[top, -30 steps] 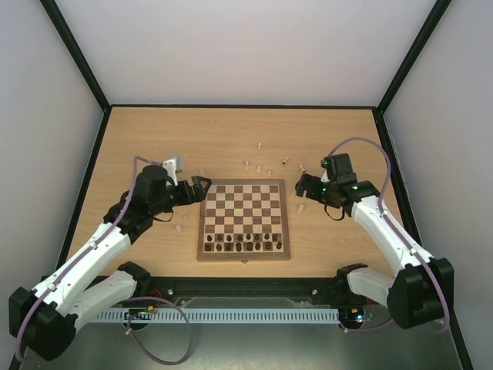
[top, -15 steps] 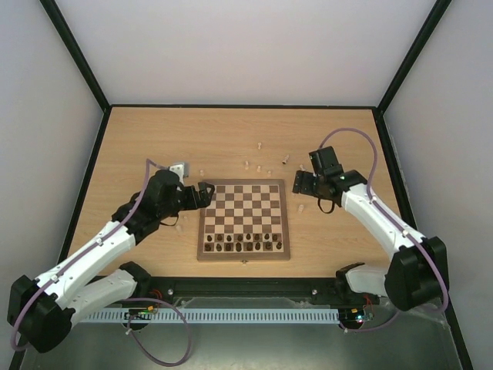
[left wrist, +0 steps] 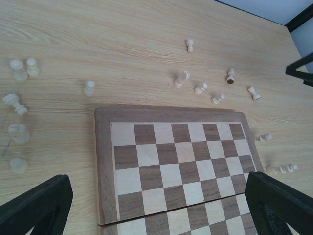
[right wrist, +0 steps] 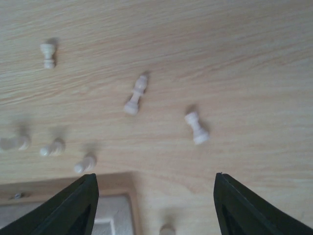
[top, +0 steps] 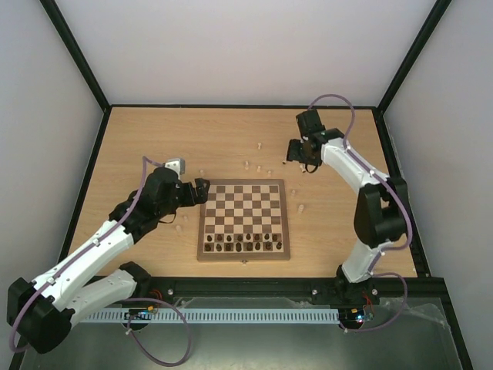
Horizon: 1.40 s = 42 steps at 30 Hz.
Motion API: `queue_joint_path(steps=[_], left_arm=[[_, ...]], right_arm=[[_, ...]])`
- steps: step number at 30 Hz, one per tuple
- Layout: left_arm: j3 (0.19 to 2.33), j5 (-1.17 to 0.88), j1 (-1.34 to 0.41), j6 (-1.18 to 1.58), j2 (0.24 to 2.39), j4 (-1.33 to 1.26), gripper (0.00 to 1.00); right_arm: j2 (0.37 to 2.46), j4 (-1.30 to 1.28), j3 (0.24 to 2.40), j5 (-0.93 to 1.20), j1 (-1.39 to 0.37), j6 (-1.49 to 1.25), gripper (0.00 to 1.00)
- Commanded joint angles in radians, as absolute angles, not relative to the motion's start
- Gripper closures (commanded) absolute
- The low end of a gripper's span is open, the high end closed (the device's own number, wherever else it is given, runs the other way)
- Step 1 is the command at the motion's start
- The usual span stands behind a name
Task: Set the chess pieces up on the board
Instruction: Pick up the chess piece at the center of the board.
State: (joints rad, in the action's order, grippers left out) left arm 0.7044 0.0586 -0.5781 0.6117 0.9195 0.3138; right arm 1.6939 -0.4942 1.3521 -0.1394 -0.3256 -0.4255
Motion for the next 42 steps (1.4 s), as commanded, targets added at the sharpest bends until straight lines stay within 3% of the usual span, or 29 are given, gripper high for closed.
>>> queue_joint_path(steps=[1, 15, 21, 29, 36, 42], left_arm=[[0.746, 0.076, -0.578, 0.589, 0.933, 0.335, 0.01], [0.747, 0.066, -0.578, 0.581, 0.947, 0.338, 0.01], [0.745, 0.060, -0.578, 0.579, 0.956, 0.336, 0.01], [0.748, 0.054, -0.579, 0.579, 0.964, 0.335, 0.00], [0.750, 0.055, -0.579, 0.581, 0.950, 0.346, 0.01], [0.742, 0.051, -0.579, 0.589, 0.954, 0.341, 0.00]], right_arm=[[1.825, -0.612, 1.480, -0.134, -0.272, -0.374, 0.37], [2.118, -0.786, 1.767, -0.157, -0.255, -0.308, 0.61], [2.043, -0.708, 1.637, -0.144, -0.254, -0.318, 0.54], [1.951, -0.677, 1.548, -0.085, -0.268, -0.316, 0.54], [1.765, -0.646, 1.375, -0.072, -0.315, -0.327, 0.45], [1.685, -0.639, 1.255, -0.091, -0.373, -0.339, 0.47]])
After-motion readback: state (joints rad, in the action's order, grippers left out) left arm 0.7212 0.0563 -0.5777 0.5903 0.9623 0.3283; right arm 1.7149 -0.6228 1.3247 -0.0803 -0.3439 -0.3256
